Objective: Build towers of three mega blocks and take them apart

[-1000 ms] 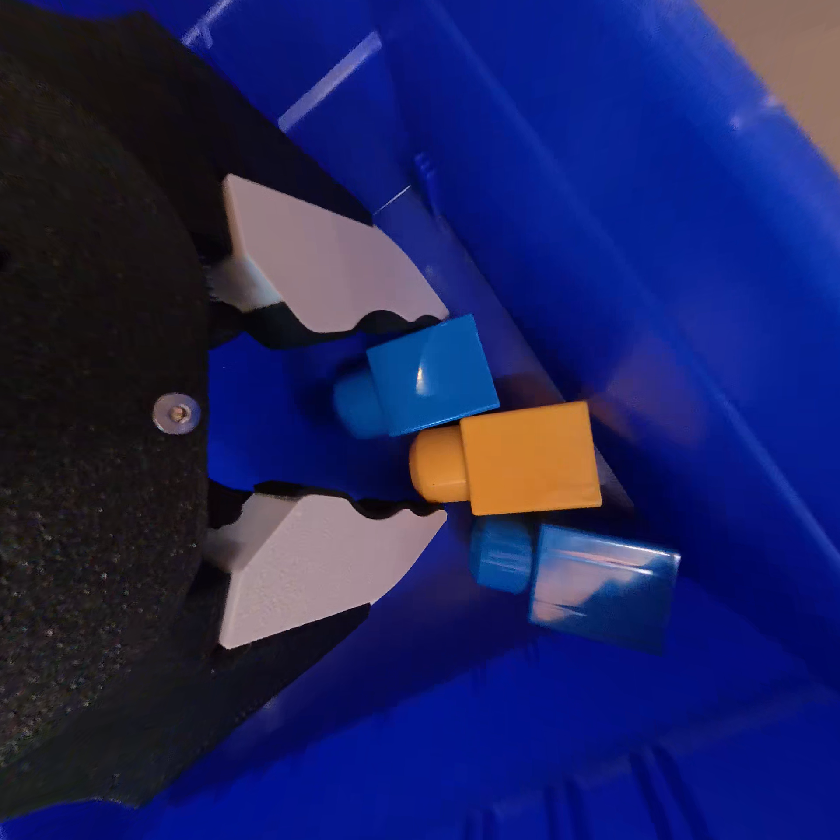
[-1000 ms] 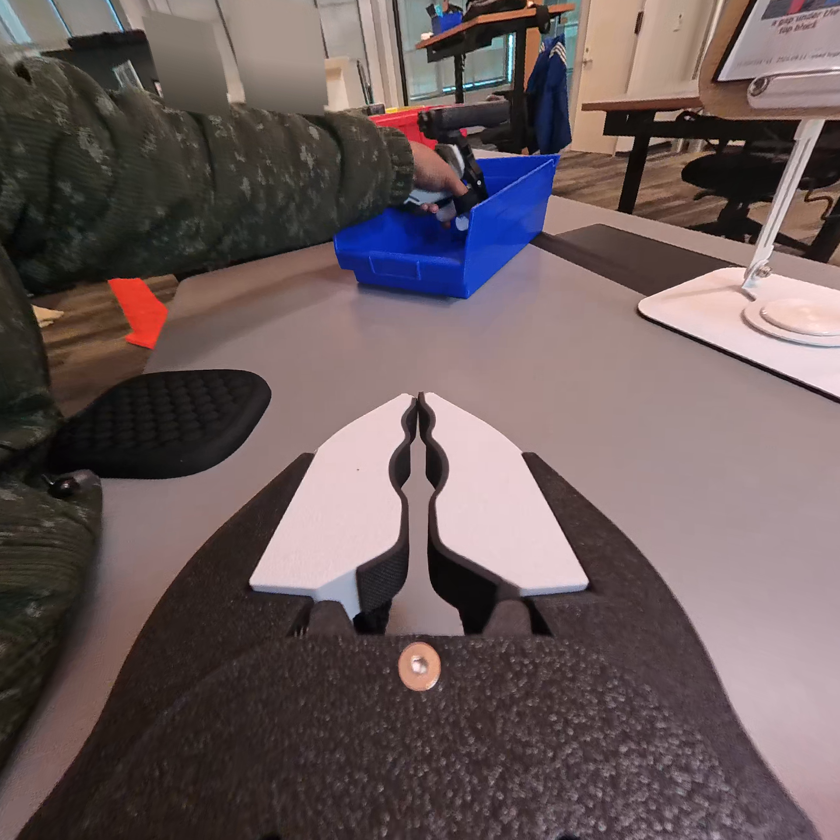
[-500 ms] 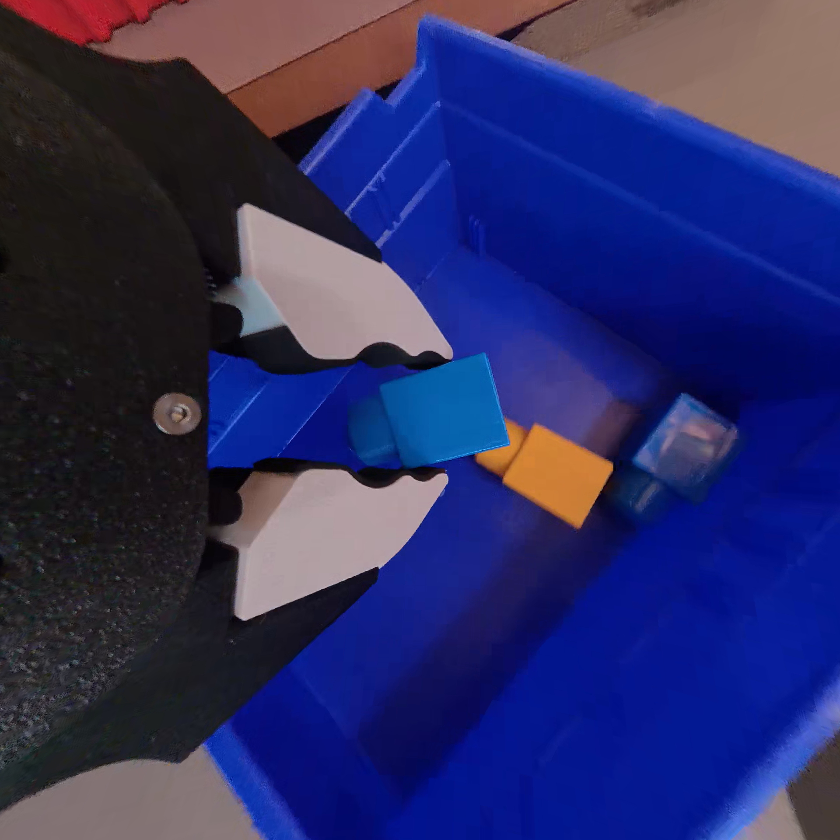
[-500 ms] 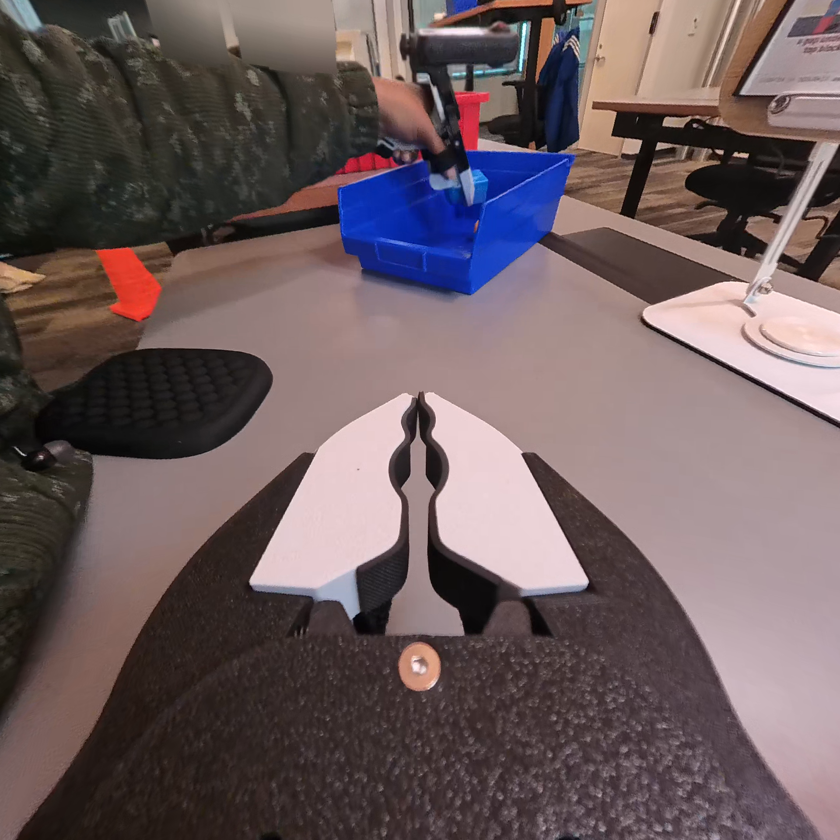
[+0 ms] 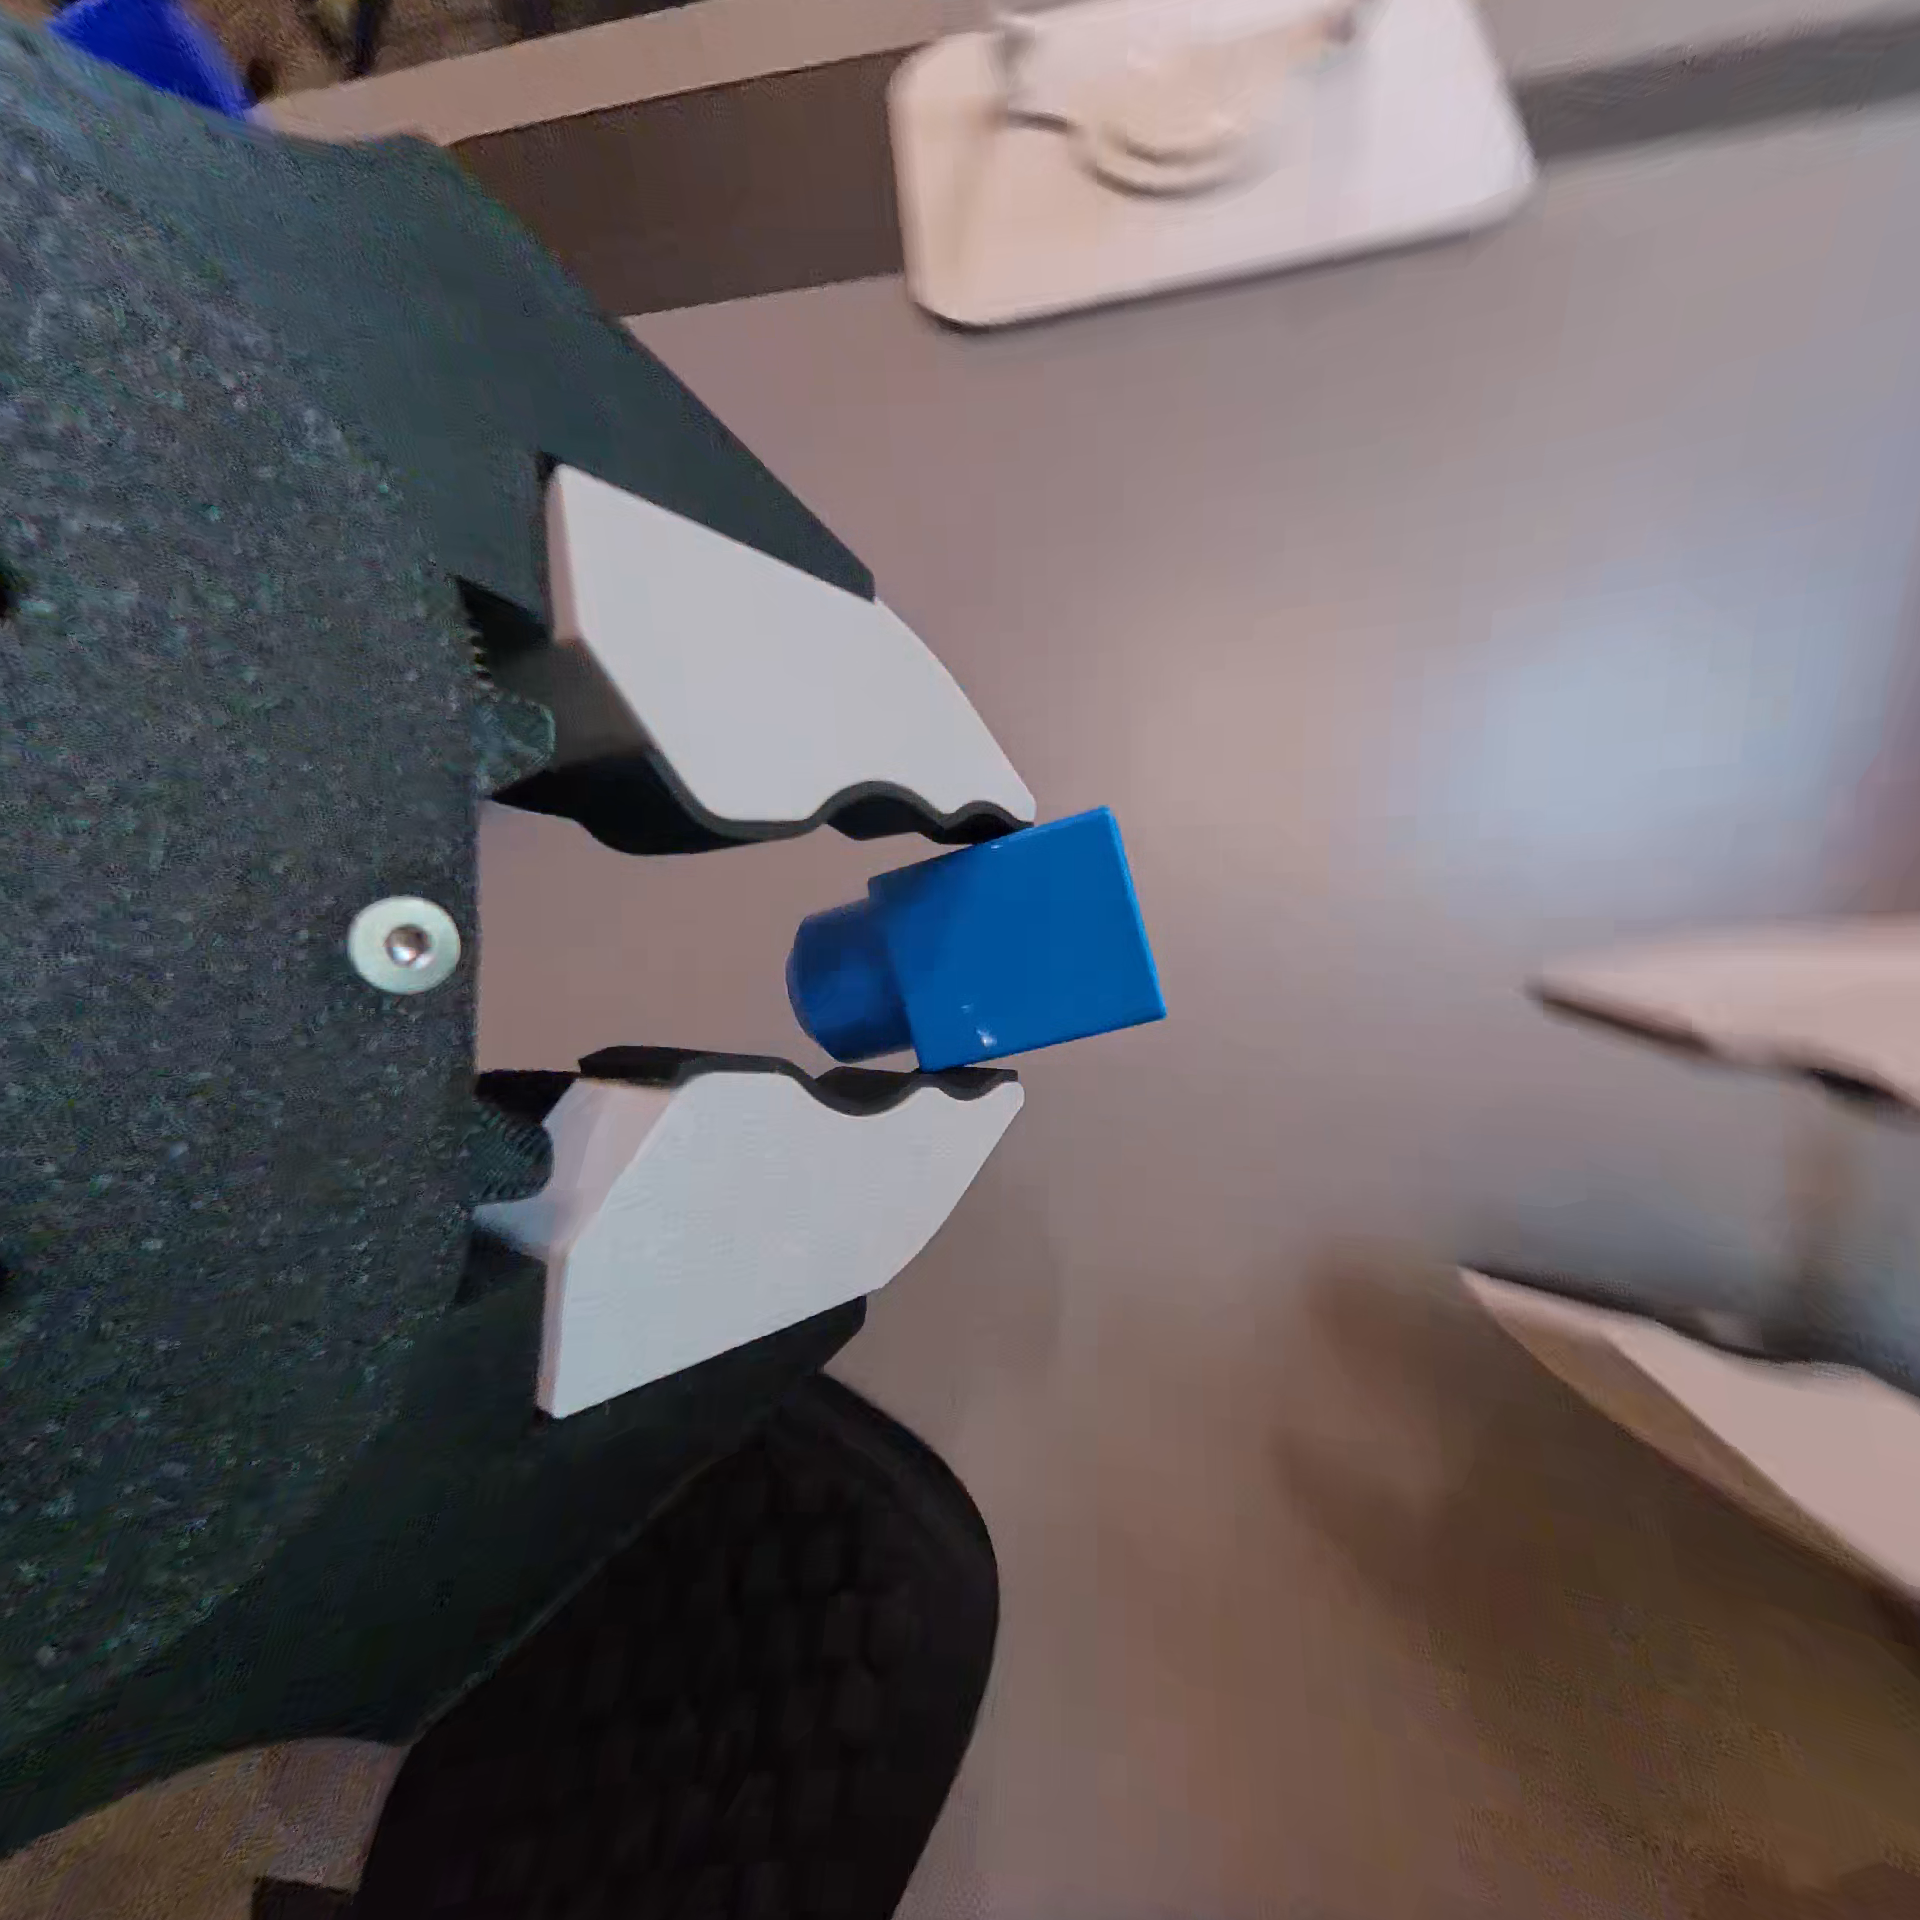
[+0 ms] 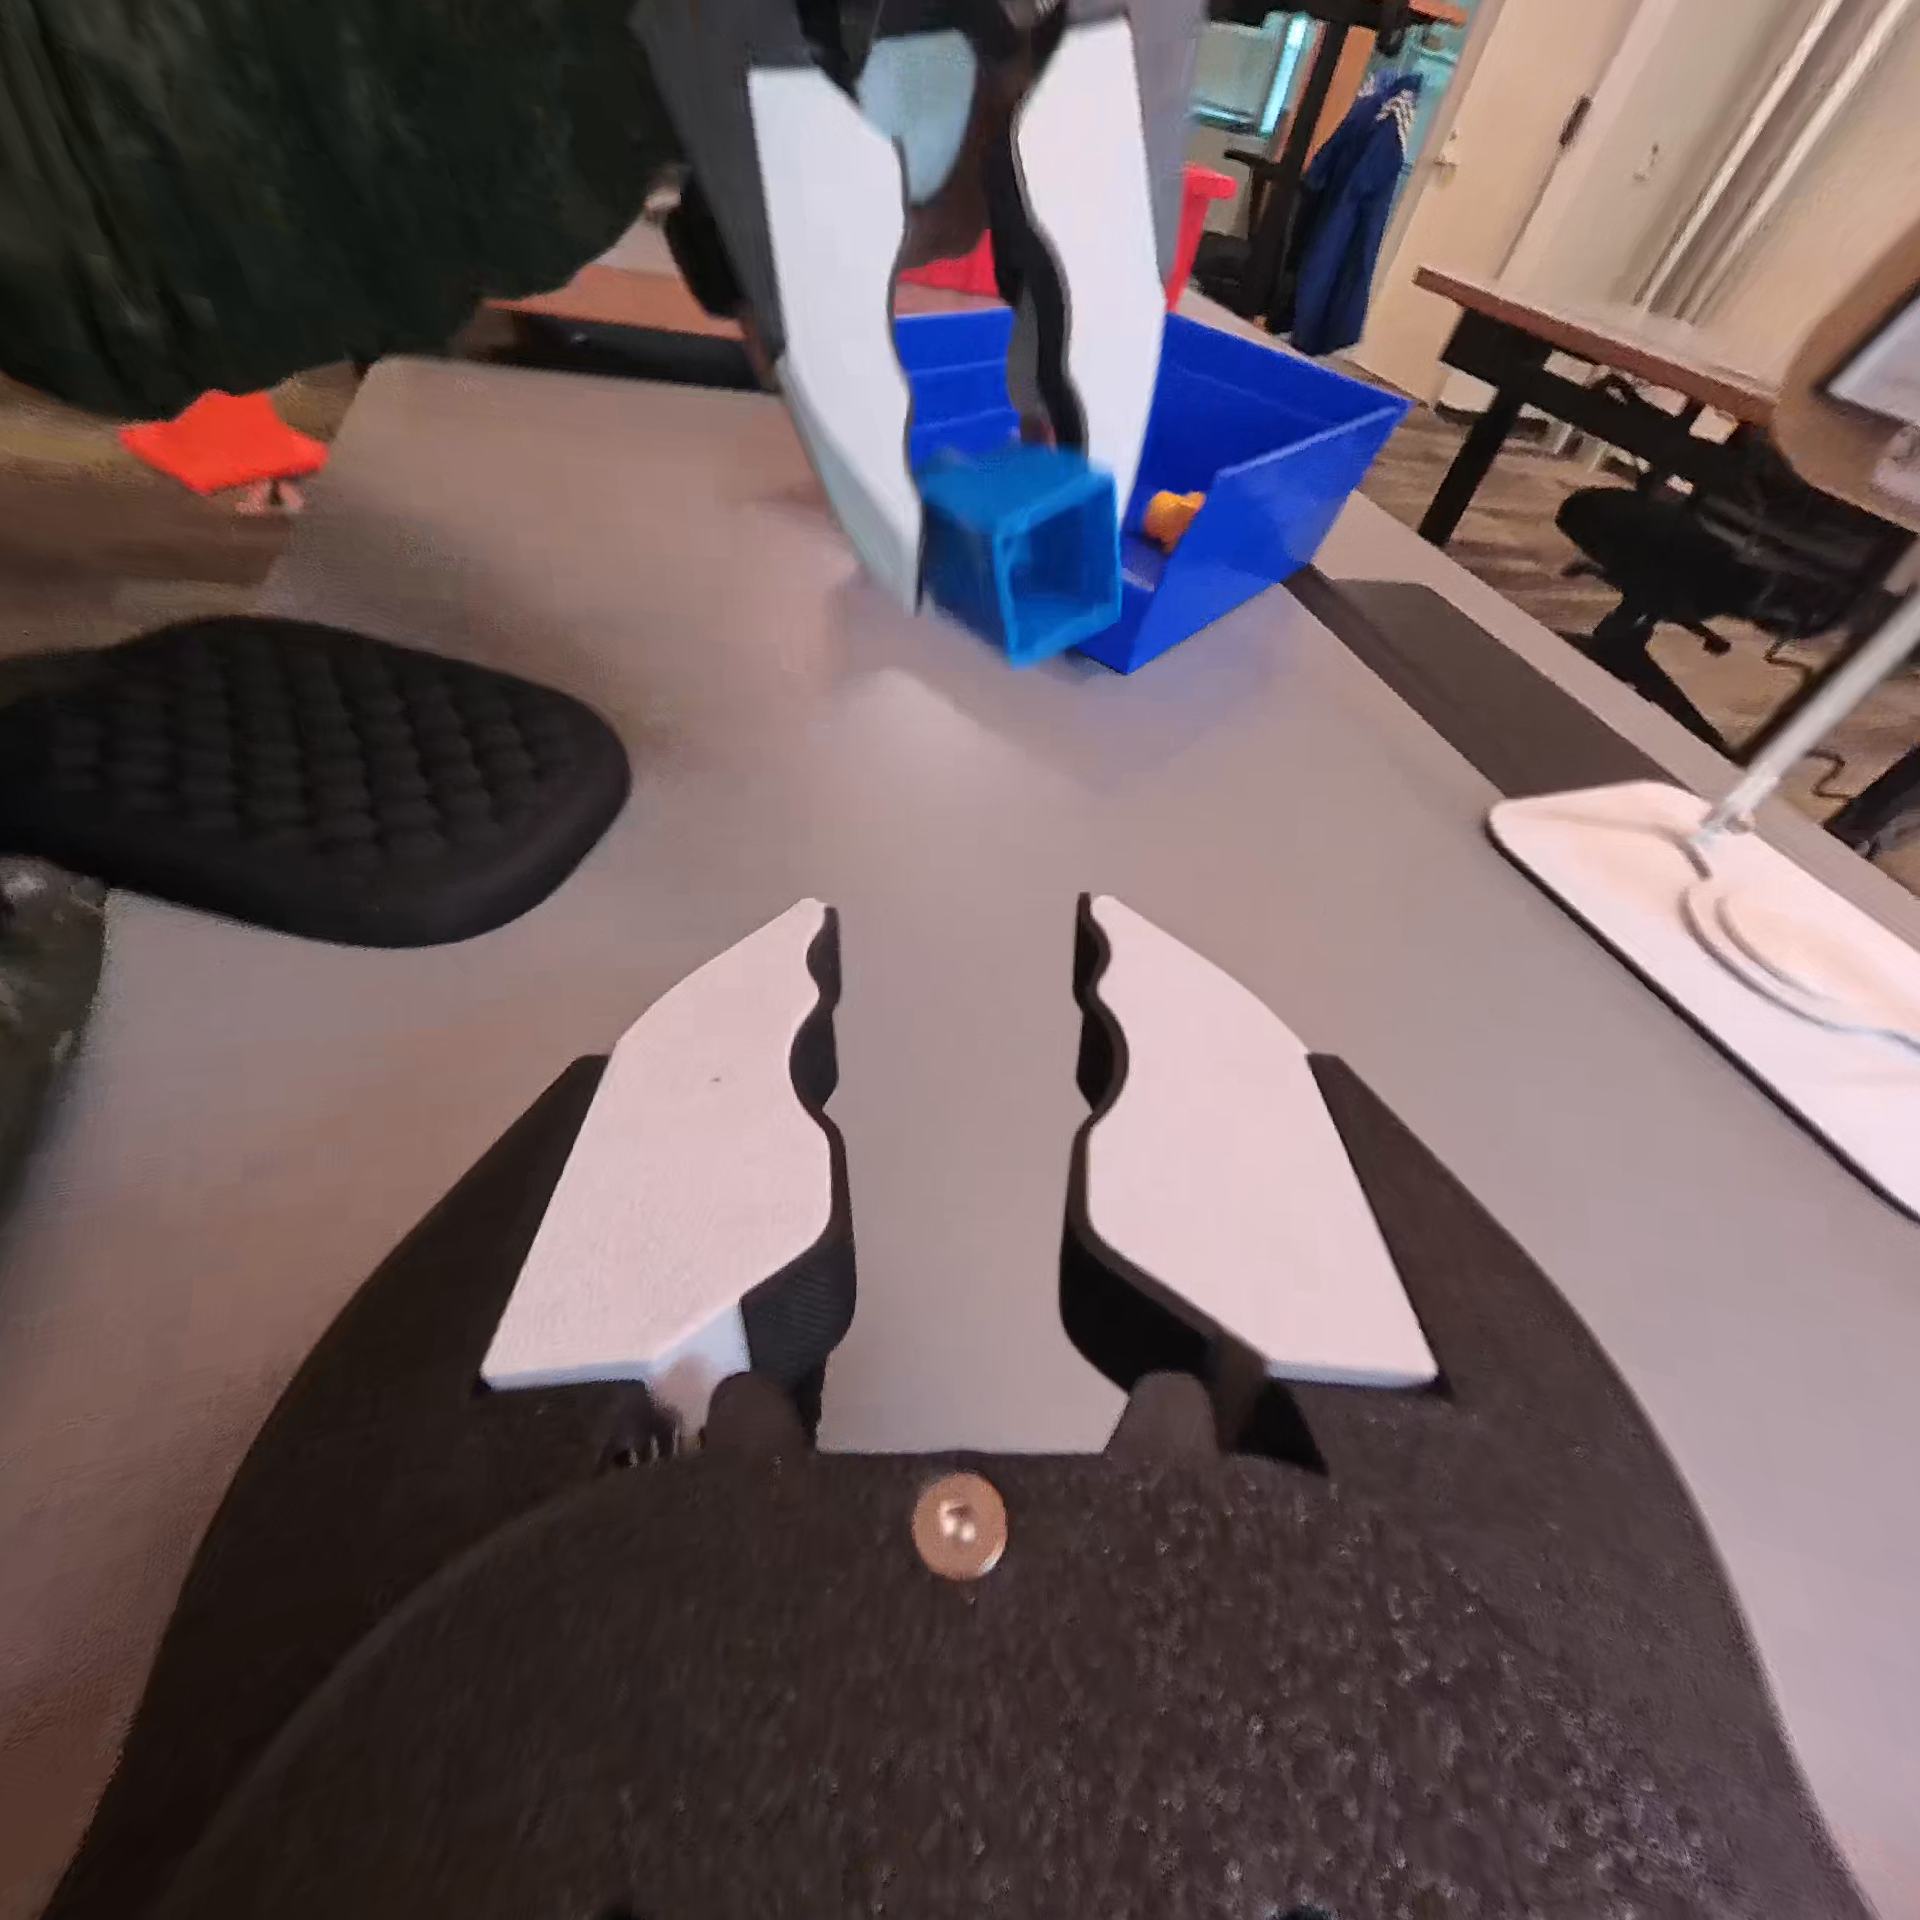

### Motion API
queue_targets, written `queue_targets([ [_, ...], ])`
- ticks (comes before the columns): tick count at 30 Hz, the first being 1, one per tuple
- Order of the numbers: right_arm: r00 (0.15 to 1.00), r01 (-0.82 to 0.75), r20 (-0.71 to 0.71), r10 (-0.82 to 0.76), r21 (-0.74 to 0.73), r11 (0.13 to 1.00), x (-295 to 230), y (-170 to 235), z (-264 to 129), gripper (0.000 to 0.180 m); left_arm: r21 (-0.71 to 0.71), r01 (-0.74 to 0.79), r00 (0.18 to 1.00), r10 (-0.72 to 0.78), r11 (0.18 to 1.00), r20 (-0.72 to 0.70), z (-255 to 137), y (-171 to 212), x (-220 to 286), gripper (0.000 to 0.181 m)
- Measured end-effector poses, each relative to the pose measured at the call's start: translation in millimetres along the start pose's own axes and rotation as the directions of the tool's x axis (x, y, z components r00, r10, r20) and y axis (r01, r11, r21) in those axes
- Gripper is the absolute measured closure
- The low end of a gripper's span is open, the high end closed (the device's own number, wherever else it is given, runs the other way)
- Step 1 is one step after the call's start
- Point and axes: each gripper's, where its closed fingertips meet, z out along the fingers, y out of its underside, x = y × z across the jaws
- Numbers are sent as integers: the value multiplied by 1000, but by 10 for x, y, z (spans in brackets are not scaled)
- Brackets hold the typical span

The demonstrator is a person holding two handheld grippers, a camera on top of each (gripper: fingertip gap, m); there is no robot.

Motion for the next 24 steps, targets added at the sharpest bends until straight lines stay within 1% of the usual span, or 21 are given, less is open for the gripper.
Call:
queue_targets([
  [2, 998, 32, 48, -30, -33, 999, -147, 19, 54, 125, 5, -117, 991, 117, 993, -59, 175, -249, 313, 140],
  [3, 997, 46, 67, -43, -47, 998, -209, 37, 77, 120, 19, -151, 985, 152, 988, -83, 236, -359, 429, 140],
  [4, 995, 65, 77, -60, -62, 996, -255, 59, 95, 119, 29, -174, 979, 177, 984, -106, 280, -447, 522, 140],
  [5, 994, 88, 78, -83, -71, 994, -283, 72, 105, 122, 29, -192, 973, 194, 981, -128, 311, -501, 593, 140],
  [6, 991, 116, 76, -111, -67, 991, -302, 66, 99, 132, 19, -207, 969, 207, 978, -133, 332, -528, 620, 140],
  [7, 988, 140, 73, -136, -64, 988, -310, 58, 83, 138, 14, -218, 968, 218, 976, -125, 332, -540, 610, 140],
  [8, 986, 157, 60, -153, -60, 986, -287, 44, 62, 139, 41, -205, 971, 209, 978, -120, 307, -578, 595, 140],
  [9, 988, 143, 56, -141, -33, 989, -263, -6, 24, 141, 93, -171, 977, 181, 981, -114, 256, -635, 565, 140],
  [10, 995, 88, 53, -89, 13, 996, -219, -86, -23, 143, 165, -130, 985, 146, 978, -89, 178, -704, 494, 142],
  [11, 998, 11, 54, -16, 91, 996, -157, -205, -92, 143, 256, -86, 993, 104, 963, -57, 81, -775, 401, 141],
  [12, 995, -83, 62, 73, 185, 979, -71, -339, -185, 143, 380, -33, 998, 51, 925, -39, -35, -870, 321, 137],
  [13, 982, -186, 87, 168, 288, 939, 30, -475, -296, 143, 519, 35, 999, -15, 854, -43, -167, -981, 255, 132],
  [14, 957, -288, 137, 255, 384, 877, 122, -593, -412, 143, 648, 103, 995, -80, 754, -64, -300, -1078, 196, 130],
  [15, 926, -378, 196, 324, 452, 808, 199, -671, -506, 143, 752, 168, 985, -144, 637, -99, -418, -1151, 142, 133],
  [17, 868, -496, 305, 391, 516, 698, 258, -738, -593, 143, 872, 263, 953, -251, 412, -169, -556, -1235, 24, 134],
  [18, 848, -529, 348, 400, 520, 670, 237, -747, -582, 143, 898, 291, 938, -285, 331, -199, -568, -1263, -13, 135],
  [19, 834, -549, 376, 403, 513, 659, 195, -745, -546, 143, 909, 309, 928, -297, 282, -223, -554, -1297, -18, 135],
  [20, 830, -555, 389, 401, 500, 665, 144, -732, -492, 143, 912, 312, 929, -286, 267, -235, -526, -1334, 18, 137],
  [21, 833, -548, 388, 395, 478, 687, 88, -702, -425, 143, 912, 300, 938, -259, 280, -229, -507, -1362, 83, 147],
  [22, 843, -529, 383, 378, 457, 715, 33, -669, -371, 143, 912, 280, 944, -260, 300, -204, -505, -1362, 95, 147],
  [24, 863, -487, 364, 352, 409, 772, -32, -600, -293, 144, 885, 274, 951, -245, 378, -190, -470, -1320, 131, 147],
])
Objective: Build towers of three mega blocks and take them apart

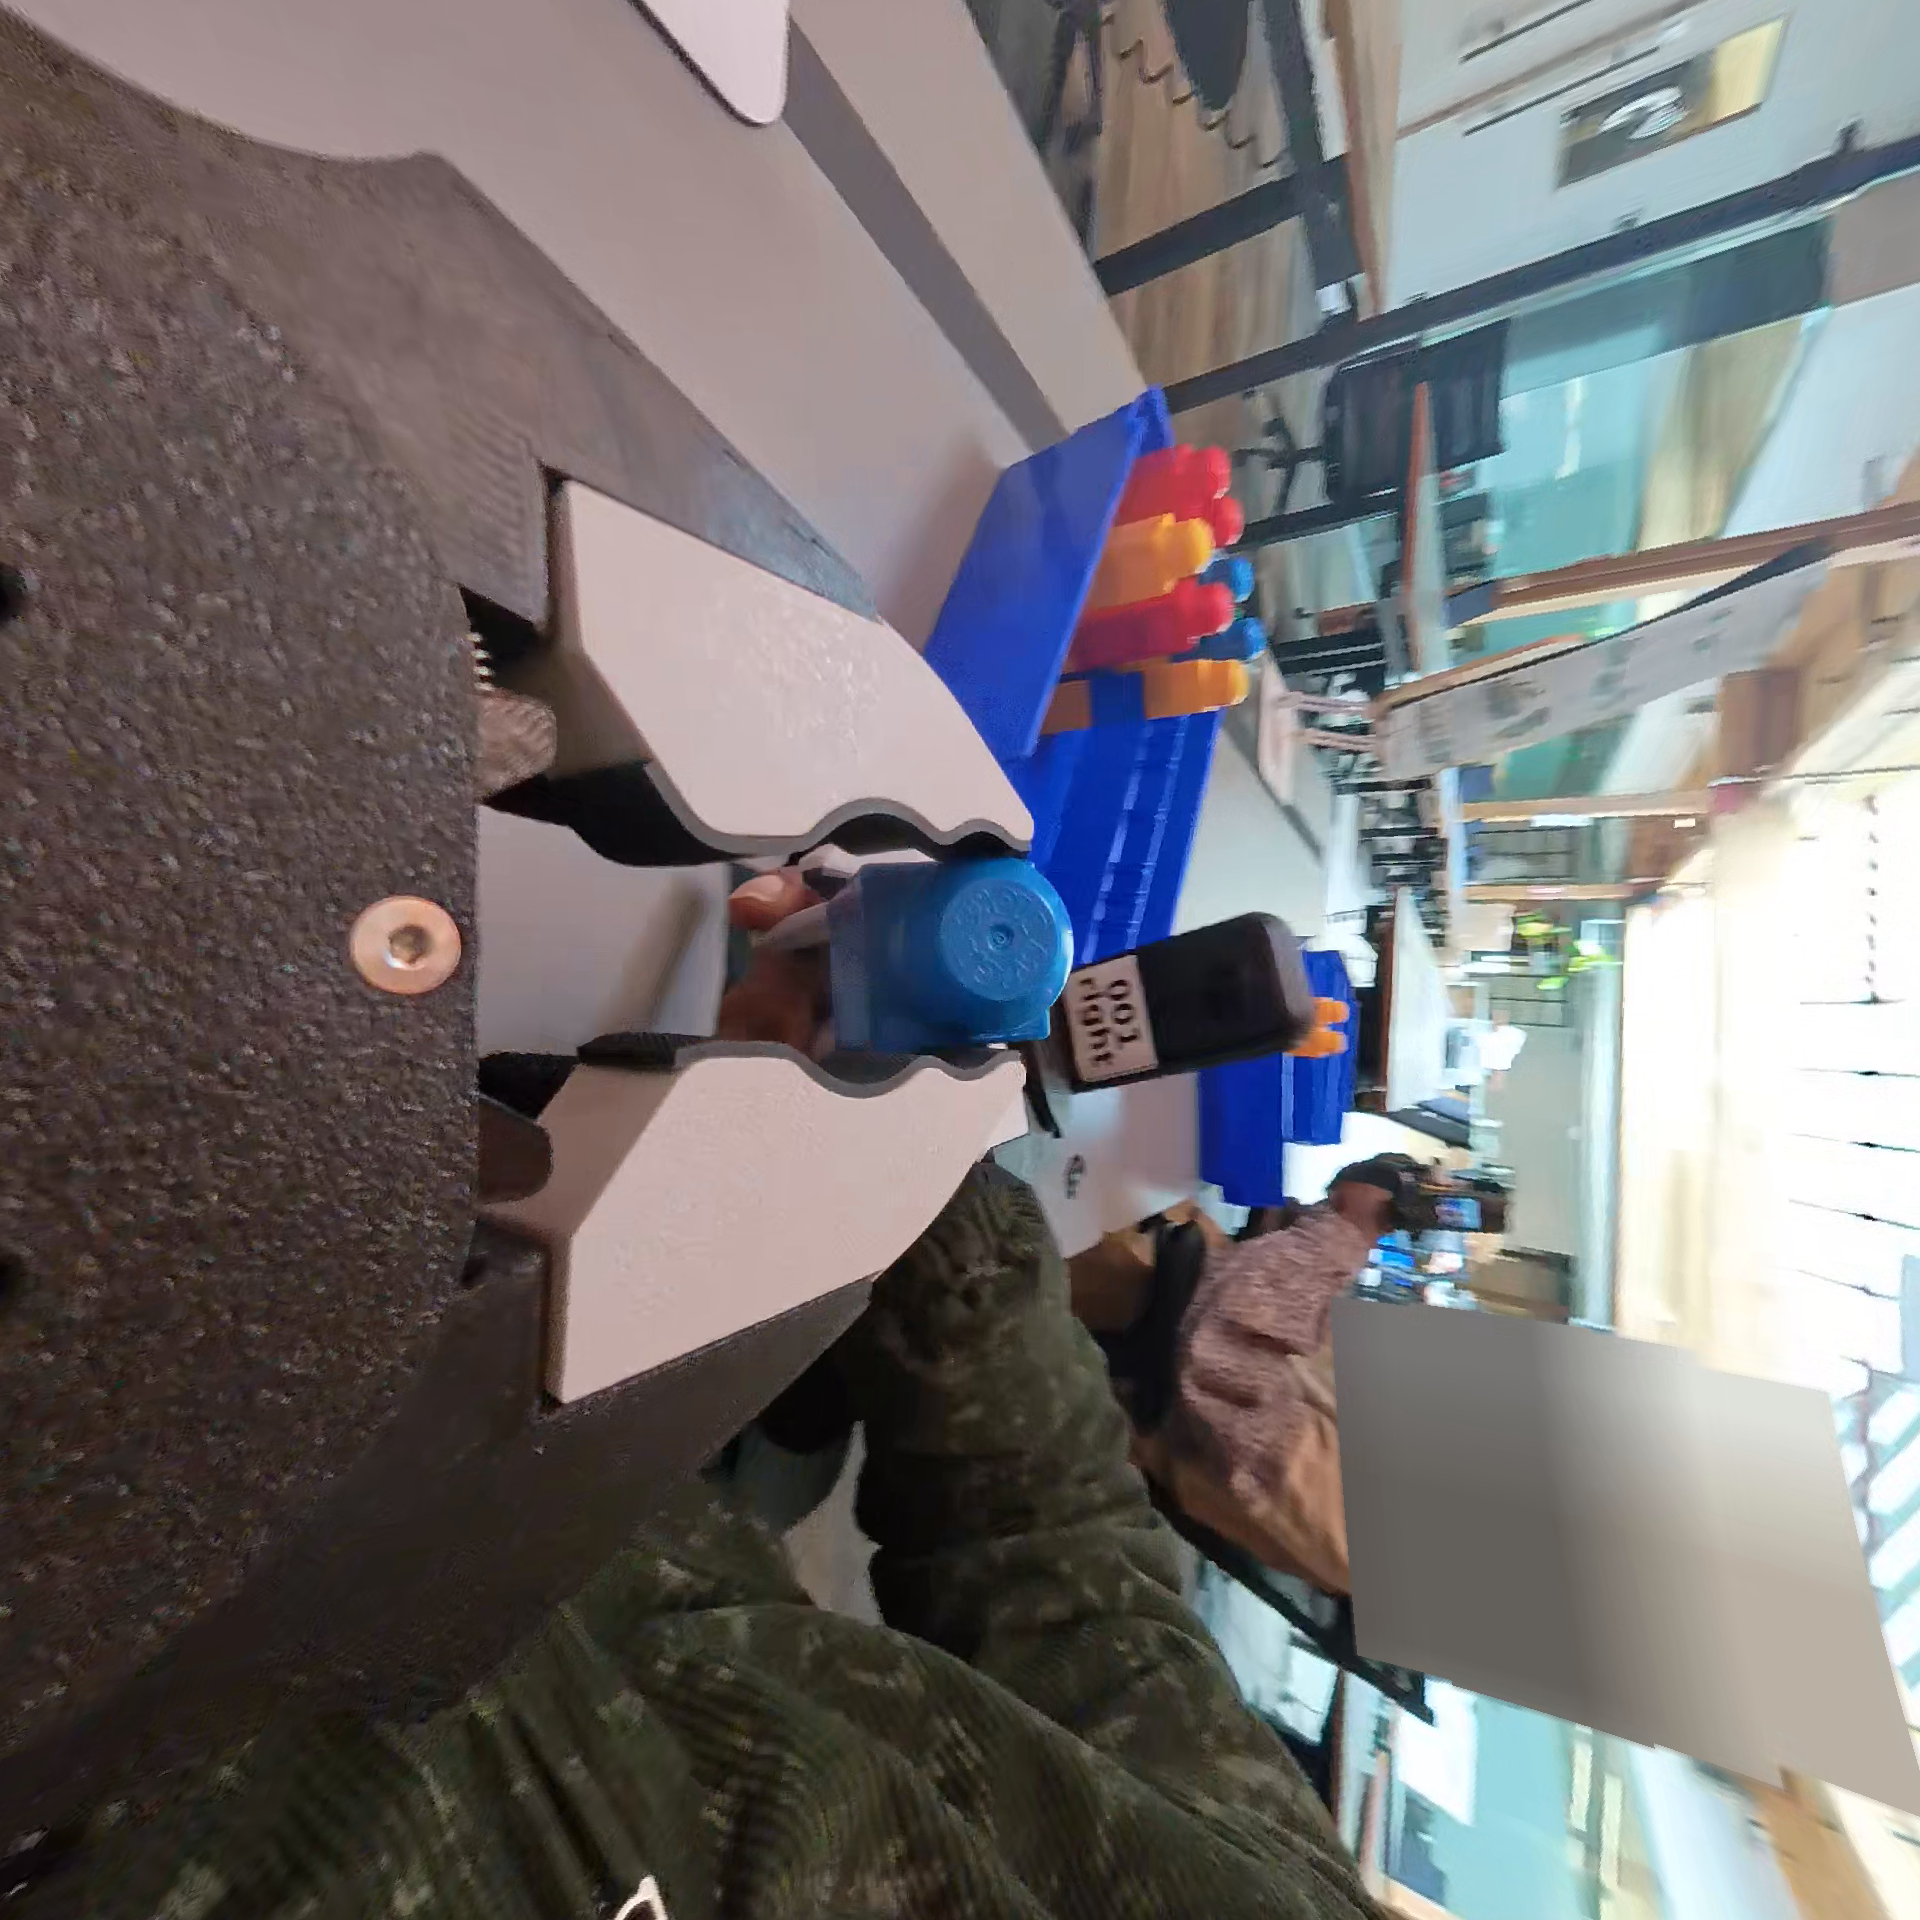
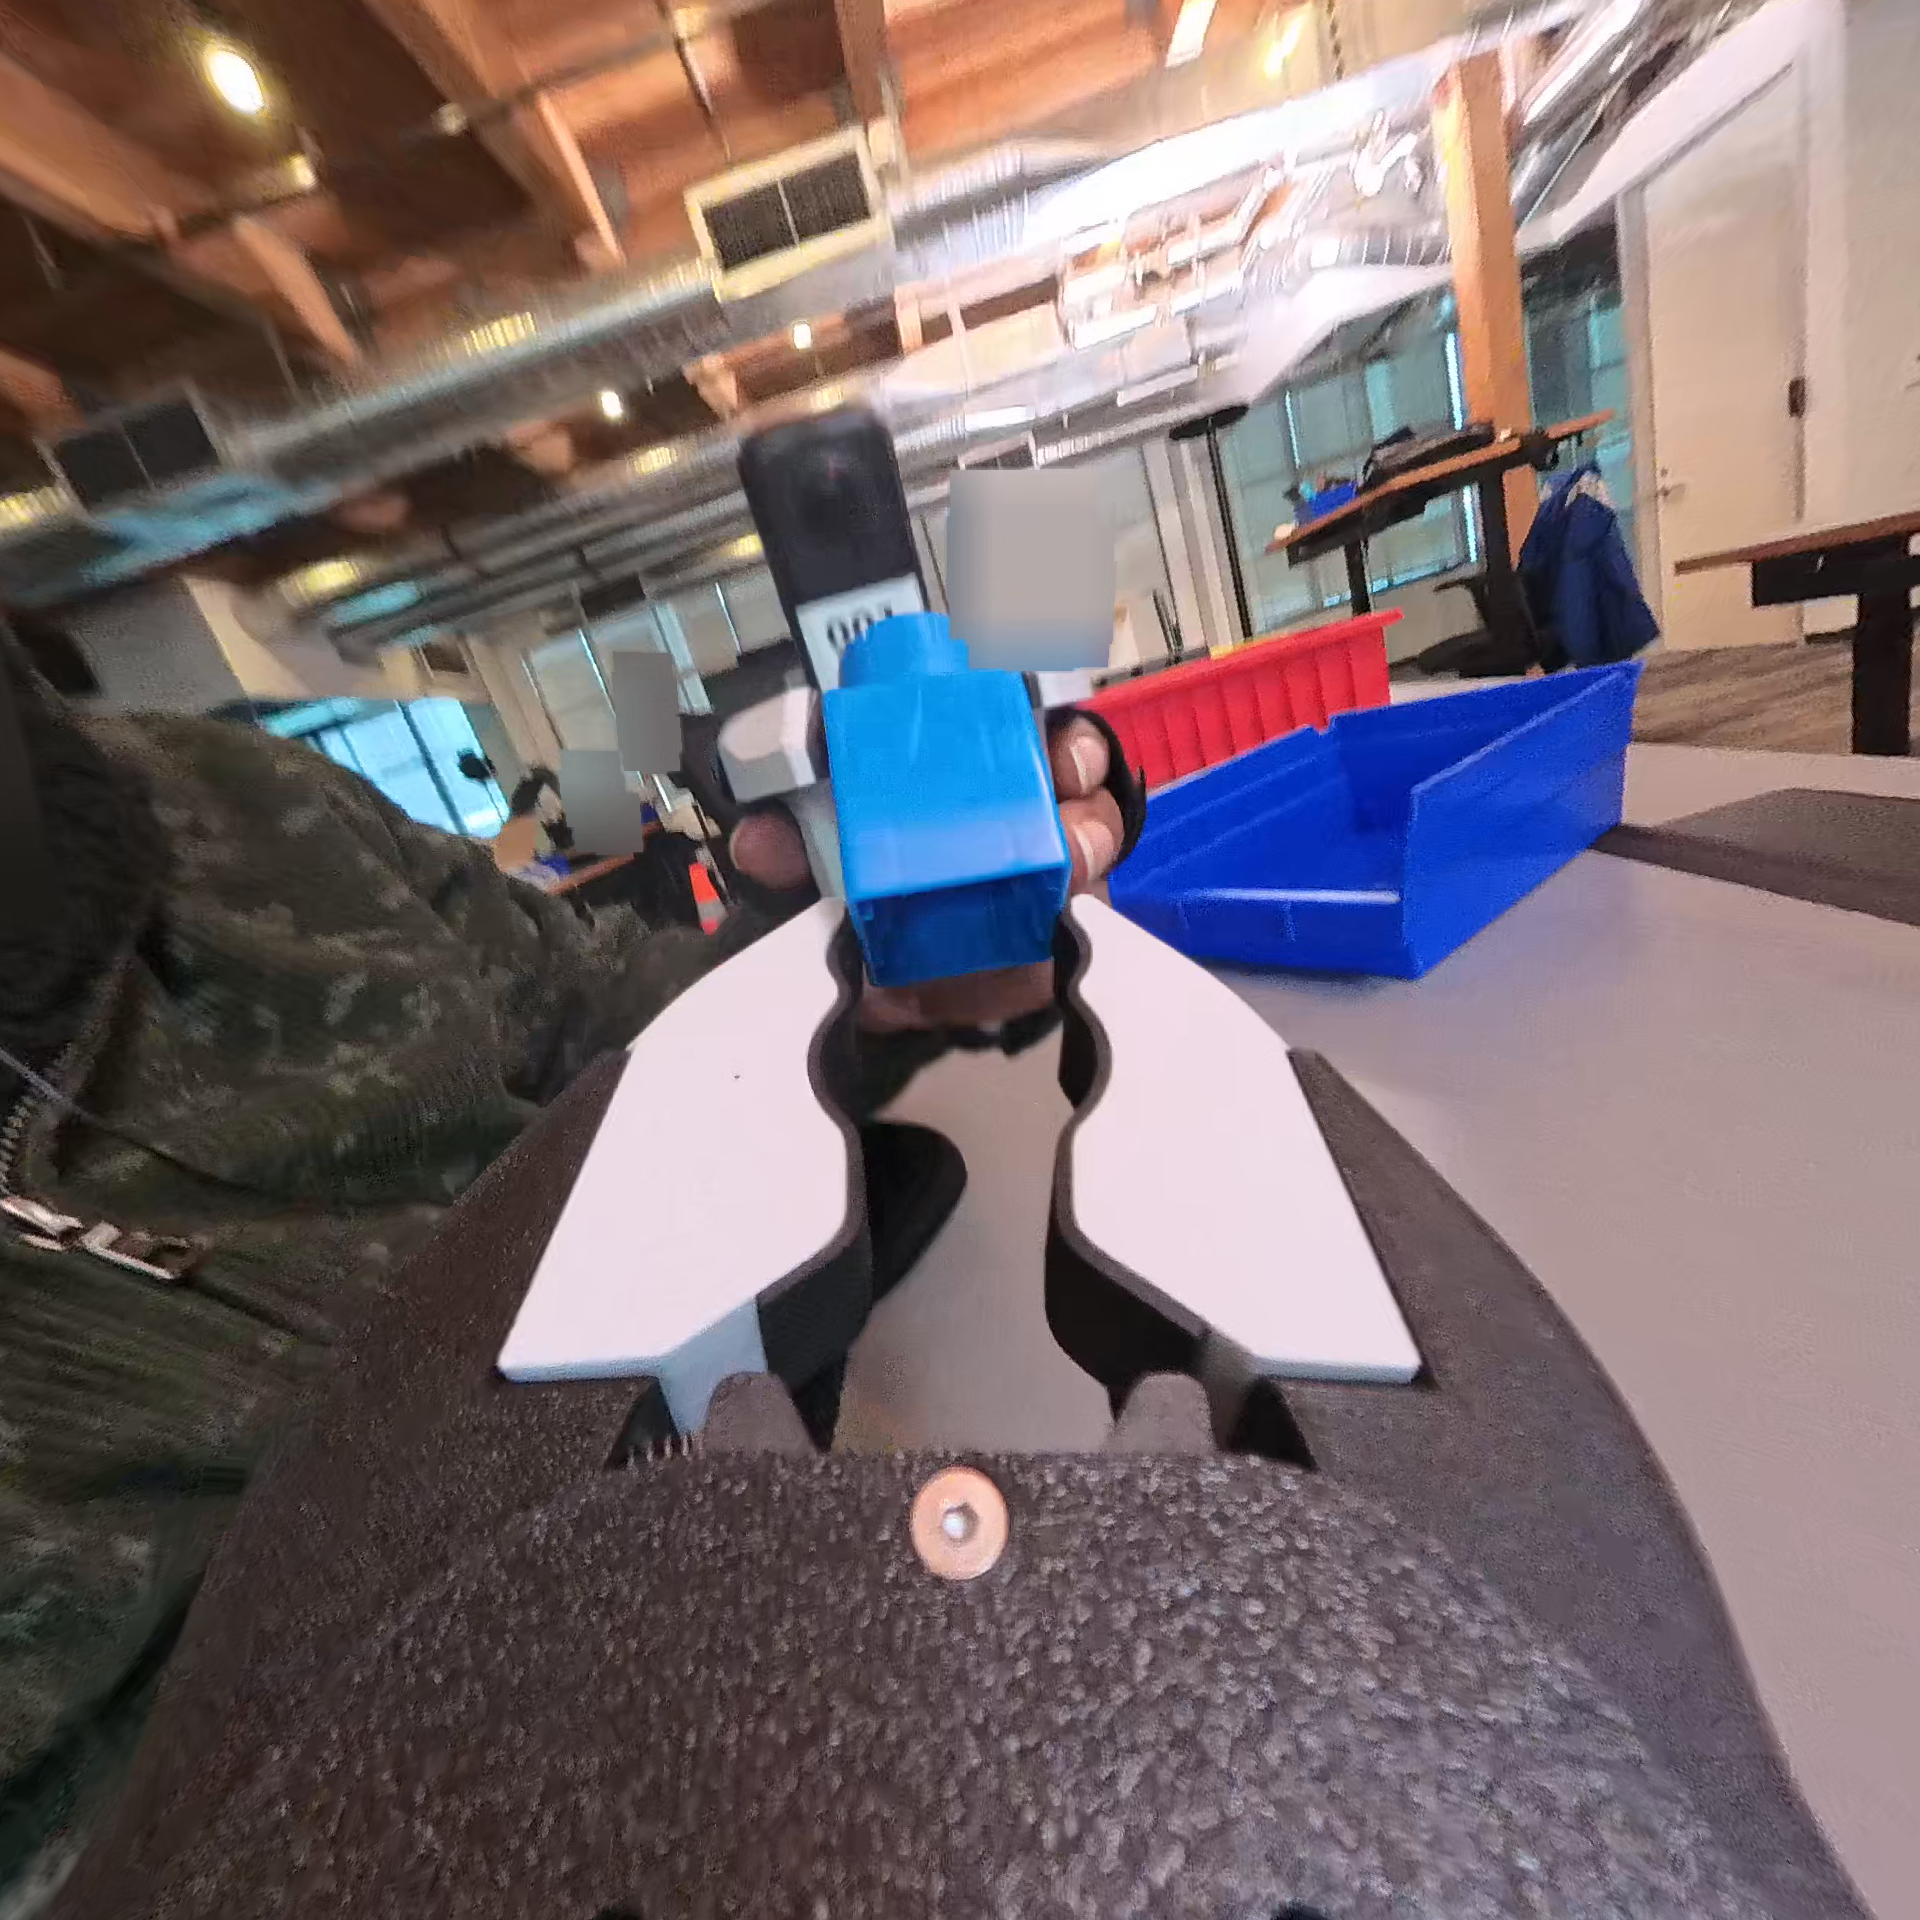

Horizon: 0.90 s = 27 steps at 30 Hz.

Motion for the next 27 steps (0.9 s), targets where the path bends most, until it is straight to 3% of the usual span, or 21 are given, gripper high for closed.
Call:
queue_targets([
  [2, 997, 69, -28, -74, -146, 987, 52, 206, 31, 144, -85, 0, 1000, -1, 996, -9, -13, 131, 14, 149],
  [6, 969, 178, -69, -237, -469, 865, 211, 717, -5, 137, -339, -129, 991, 132, 932, -13, -98, 598, 20, 148],
  [9, 962, 208, -56, -267, -478, 853, 193, 722, 5, 124, -407, -121, 993, 109, 905, -54, -179, 775, 74, 148],
  [13, 937, 289, -4, -349, -549, 784, 127, 849, 19, 142, -422, -100, 994, 69, 901, -88, -190, 899, 122, 148],
  [17, 947, 243, -25, -321, -599, 763, 170, 907, -20, 143, -354, -80, 997, 68, 932, -46, -224, 793, 11, 140],
  [19, 949, 215, -27, -315, -677, 704, 239, 1090, -89, 143, -315, -68, 995, 87, 947, 46, -332, 660, -200, 136],
  [22, 945, 185, -23, -325, -783, 594, 331, 1372, -194, 143, -266, -57, 940, 141, 962, 311, -713, 403, -762, 139],
  [25, 942, 167, -6, -335, -857, 487, 384, 1563, -296, 142, -279, -50, 767, 216, 959, 605, -1388, 159, -1399, 145],
  [27, 938, 169, -4, -345, -866, 471, 385, 1561, -299, 143, -278, 17, 635, 205, 960, 745, -1900, 55, -1760, 146],
])
